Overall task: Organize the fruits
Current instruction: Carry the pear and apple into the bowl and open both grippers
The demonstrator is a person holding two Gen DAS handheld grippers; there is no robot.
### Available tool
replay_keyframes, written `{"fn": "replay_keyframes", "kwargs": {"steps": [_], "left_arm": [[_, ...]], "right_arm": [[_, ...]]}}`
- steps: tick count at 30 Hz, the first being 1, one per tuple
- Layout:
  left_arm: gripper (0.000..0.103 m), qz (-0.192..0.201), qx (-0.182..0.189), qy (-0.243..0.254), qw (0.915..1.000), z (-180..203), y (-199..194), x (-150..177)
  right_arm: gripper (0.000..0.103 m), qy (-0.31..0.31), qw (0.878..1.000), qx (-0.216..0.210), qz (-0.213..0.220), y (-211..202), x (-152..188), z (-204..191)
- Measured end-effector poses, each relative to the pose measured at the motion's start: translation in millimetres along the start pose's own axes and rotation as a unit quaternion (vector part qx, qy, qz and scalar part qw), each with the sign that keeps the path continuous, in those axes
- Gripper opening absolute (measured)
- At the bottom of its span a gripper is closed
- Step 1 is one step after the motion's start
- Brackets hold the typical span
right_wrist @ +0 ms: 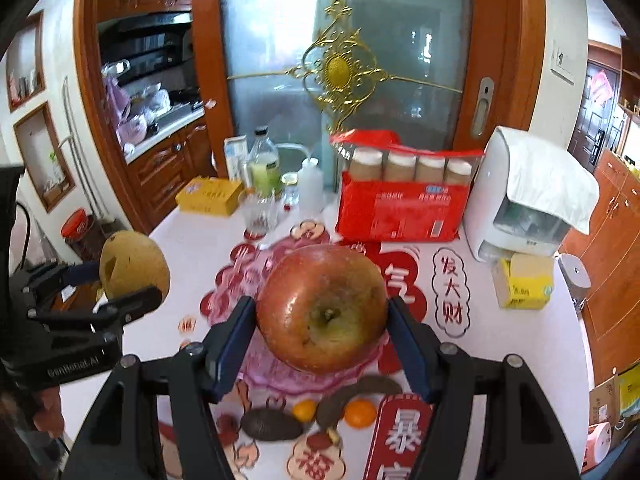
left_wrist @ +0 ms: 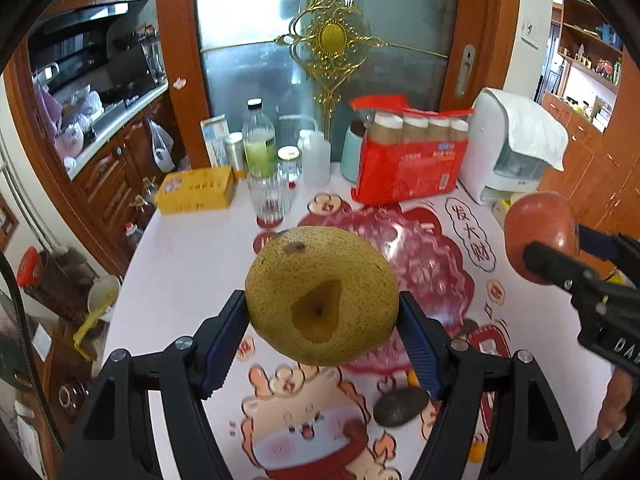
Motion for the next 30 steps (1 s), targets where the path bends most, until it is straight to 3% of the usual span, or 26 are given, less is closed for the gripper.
{"fn": "replay_keyframes", "kwargs": {"steps": [8,18,30], "left_arm": [[0.072,-0.037,-0.004,0.003,0.9993,16.2,67.1,-17.5],[0.072,-0.131,0.005,0.002,0.9914,38.7,176.0,16.8],[0.072,-0.166,-0.007,0.016,0.9860,49.7,219.3,32.6]], "right_arm": [[0.067,0.024,0.999,-0.031,-0.036,59.6,-24.9,9.6],[0.067,0.017,0.991,-0.024,-0.131,160.2,13.5,18.1],[0.067,-0.001,0.983,-0.032,-0.183,216.3,39.6,26.7]]}}
Point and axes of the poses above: each gripper's, at about its wrist camera, not at the fingertips, and y roughly the way its jaws point, z to its right, x to its underside, the point moved 9 cm from there along y, roughly the way its jaws point, and after that the axes turned 13 degrees about -z, right-handed, at the moved point
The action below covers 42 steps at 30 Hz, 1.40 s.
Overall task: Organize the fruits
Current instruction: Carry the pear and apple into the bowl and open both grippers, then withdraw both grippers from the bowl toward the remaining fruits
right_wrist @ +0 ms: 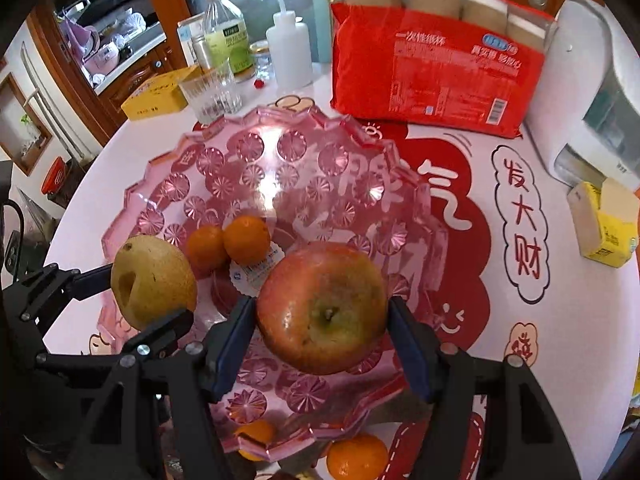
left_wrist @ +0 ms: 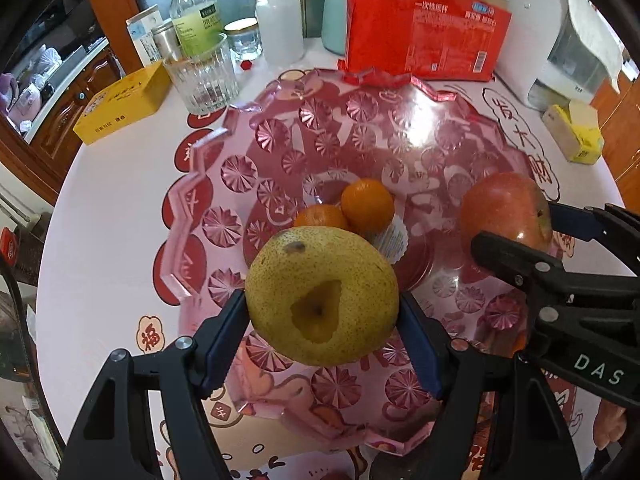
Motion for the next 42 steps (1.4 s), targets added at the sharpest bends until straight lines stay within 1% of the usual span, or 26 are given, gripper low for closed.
{"fn": "replay_keyframes", "kwargs": {"steps": [6,10,12,14,16,17,18,20,22,27,32,33,35,38,42], "left_arm": [[0.073,-0.006,-0.005,0.003,1.0000,2.3,8.5,1.3],[0.073,-0.002,-0.012,0.007,0.9999,4.6,8.9,0.8],[0.073,-0.002,-0.014,0.007,0.9999,4.7,8.7,0.4],[0.073,-0.003,-0.014,0.006,0.9999,4.8,8.9,0.4],[0.073,-0.003,-0.012,0.002,0.9999,4.8,7.9,0.4],[0.074,0.000,-0.007,0.002,1.0000,6.0,5.7,0.7],[0.075,0.002,-0.006,0.003,1.0000,6.4,3.5,0.7],[0.085,0.007,-0.009,0.007,0.9999,7.5,-1.3,1.5],[0.087,0.012,-0.011,0.014,0.9998,9.4,-6.8,3.8],[0.087,0.012,-0.004,0.025,0.9996,13.3,-18.7,14.6],[0.088,0.019,0.000,0.031,0.9993,13.6,-36.3,25.8],[0.088,0.021,0.002,0.032,0.9993,13.6,-40.3,28.0],[0.093,0.026,0.003,0.032,0.9992,12.4,-48.0,31.6],[0.093,0.032,0.010,0.034,0.9989,11.8,-58.9,35.2],[0.094,0.040,0.003,0.029,0.9988,7.7,-70.8,36.7]], "right_arm": [[0.067,-0.015,1.000,-0.001,-0.011,13.6,0.2,-6.6],[0.068,-0.011,1.000,-0.018,-0.015,21.1,0.8,-7.7],[0.068,-0.019,1.000,-0.022,0.003,15.8,-0.3,-10.2],[0.068,-0.033,0.999,-0.014,0.018,9.9,-1.6,-14.7],[0.069,-0.041,0.999,-0.005,0.027,5.0,-2.5,-18.0],[0.070,-0.044,0.999,-0.007,0.029,2.6,-2.1,-20.2],[0.070,-0.044,0.999,-0.007,0.030,0.9,-2.3,-20.1],[0.070,-0.043,0.998,-0.004,0.034,-2.7,-1.1,-19.8],[0.070,-0.037,0.999,-0.007,0.034,-5.7,1.0,-17.7],[0.070,-0.015,0.999,-0.024,0.039,-19.3,12.7,-12.6],[0.070,-0.007,0.998,-0.036,0.058,-44.6,26.5,-14.9],[0.070,-0.005,0.997,-0.038,0.064,-51.0,29.2,-15.9],[0.070,-0.002,0.997,-0.042,0.071,-61.1,33.0,-18.3],[0.070,0.002,0.995,-0.048,0.085,-77.9,39.1,-22.9],[0.070,0.006,0.994,-0.047,0.099,-94.4,45.4,-27.3]]}}
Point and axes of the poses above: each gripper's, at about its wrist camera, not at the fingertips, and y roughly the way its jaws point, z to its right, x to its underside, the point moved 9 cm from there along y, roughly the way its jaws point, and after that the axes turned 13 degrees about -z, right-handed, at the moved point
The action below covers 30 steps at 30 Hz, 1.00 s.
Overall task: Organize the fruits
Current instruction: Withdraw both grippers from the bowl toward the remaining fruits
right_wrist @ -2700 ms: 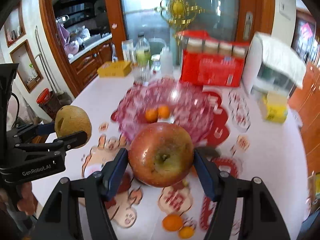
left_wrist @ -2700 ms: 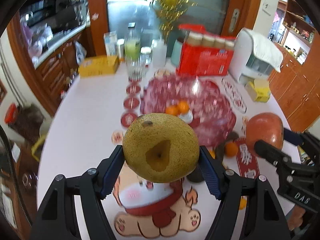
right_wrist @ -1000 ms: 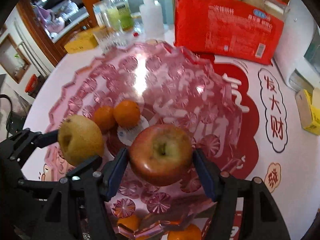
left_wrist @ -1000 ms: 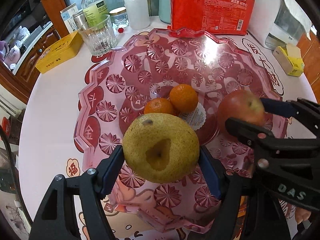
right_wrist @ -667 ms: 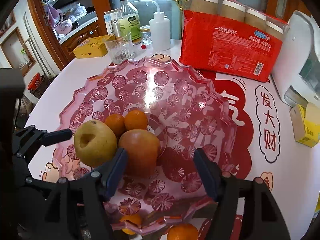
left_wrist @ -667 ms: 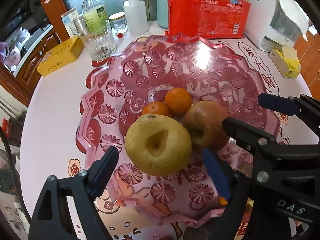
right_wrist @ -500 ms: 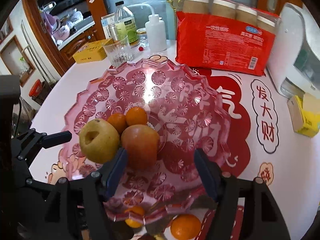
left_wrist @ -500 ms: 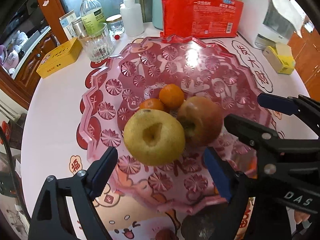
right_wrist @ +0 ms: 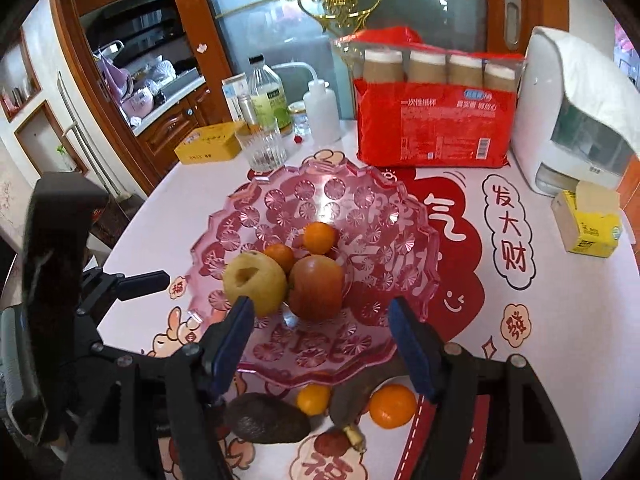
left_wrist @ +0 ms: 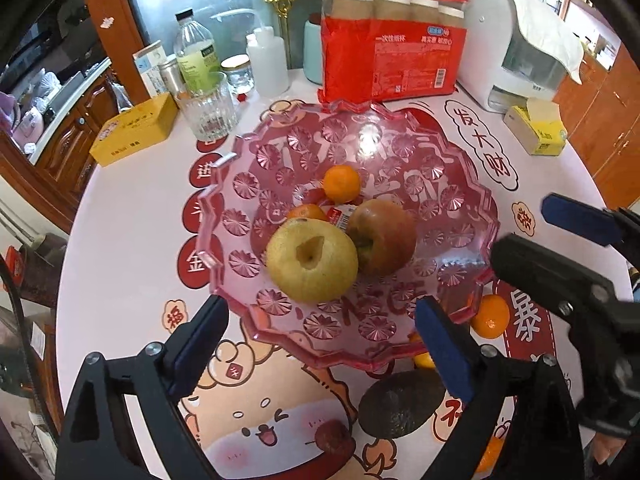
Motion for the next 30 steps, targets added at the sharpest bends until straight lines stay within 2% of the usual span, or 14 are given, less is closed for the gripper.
{"fn": "replay_keyframes", "kwargs": {"steps": [8,15,23,30], "left_arm": [[0.099,0.022,-0.003,0.011,0.9997,1.0,-29.1,13.0],[0.099,0.046,0.006,0.029,0.9985,5.4,-65.1,40.9],[0.099,0.074,0.006,0.022,0.9970,0.1,-99.0,70.7],[0.099,0.075,0.013,0.026,0.9968,-2.8,-103.4,94.7]], "right_arm": [[0.070,0.006,1.000,0.001,0.022,-33.9,16.7,-10.9],[0.070,0.015,0.999,0.006,0.038,-62.0,42.4,-18.8],[0.070,0.040,0.998,0.005,0.053,-89.2,78.2,-22.3],[0.070,0.054,0.996,0.016,0.065,-104.7,102.9,-23.1]]}}
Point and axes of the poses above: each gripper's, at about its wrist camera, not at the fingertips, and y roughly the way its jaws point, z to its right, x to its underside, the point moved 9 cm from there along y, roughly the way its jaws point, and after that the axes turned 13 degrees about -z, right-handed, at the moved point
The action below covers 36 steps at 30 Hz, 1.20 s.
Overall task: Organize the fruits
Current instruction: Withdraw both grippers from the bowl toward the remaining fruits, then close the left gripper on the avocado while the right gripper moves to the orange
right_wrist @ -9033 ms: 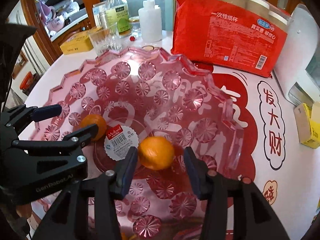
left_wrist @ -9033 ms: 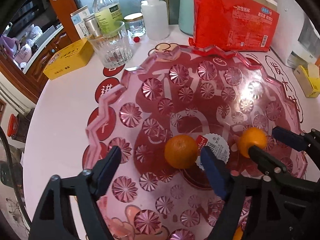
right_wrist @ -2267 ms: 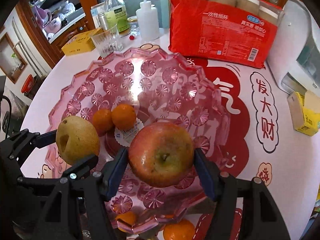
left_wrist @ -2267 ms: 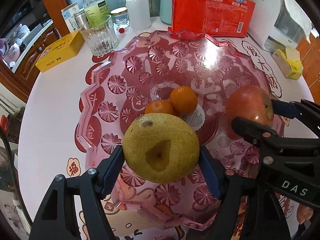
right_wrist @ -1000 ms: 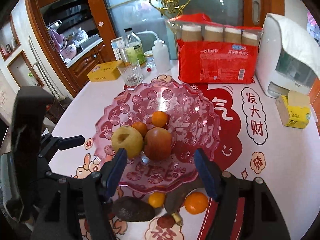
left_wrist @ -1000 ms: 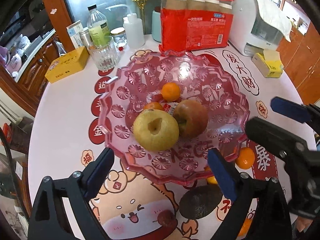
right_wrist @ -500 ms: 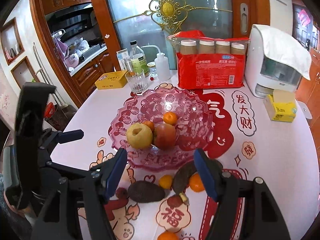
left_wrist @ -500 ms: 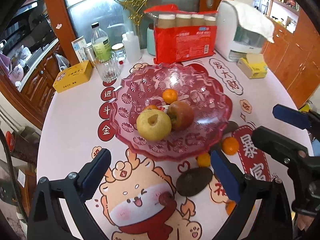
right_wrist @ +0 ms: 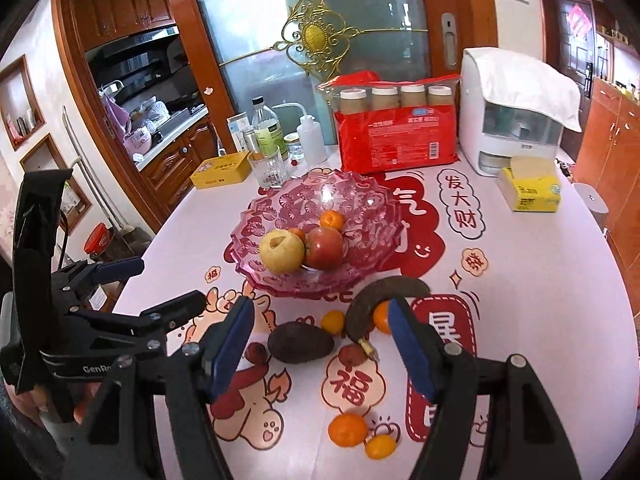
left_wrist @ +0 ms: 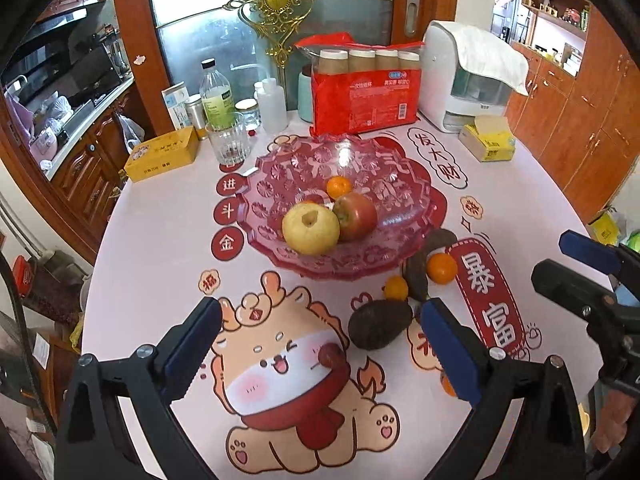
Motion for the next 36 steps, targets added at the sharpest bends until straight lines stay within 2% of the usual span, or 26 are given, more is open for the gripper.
{"fn": "replay_keyframes", "kwargs": {"steps": [4,10,27,36], "left_arm": [[0.099,0.000,0.006,0.026,0.9996,9.3,3.7,14.3],[0.099,-0.020,0.011,0.073,0.9970,28.4,27.6,32.0],[0.099,-0.074,0.032,0.071,0.9942,32.3,104.0,40.8],[0.099,-0.073,0.020,0.099,0.9922,43.4,130.3,37.4]], "right_arm": [[0.070,0.005,1.000,0.008,-0.003,0.2,13.1,4.7],[0.070,0.015,1.000,0.018,-0.019,11.2,33.5,14.2],[0.070,0.091,0.993,0.022,-0.074,64.0,68.2,64.2],[0.070,0.106,0.990,0.016,-0.091,96.6,70.2,76.4]]}}
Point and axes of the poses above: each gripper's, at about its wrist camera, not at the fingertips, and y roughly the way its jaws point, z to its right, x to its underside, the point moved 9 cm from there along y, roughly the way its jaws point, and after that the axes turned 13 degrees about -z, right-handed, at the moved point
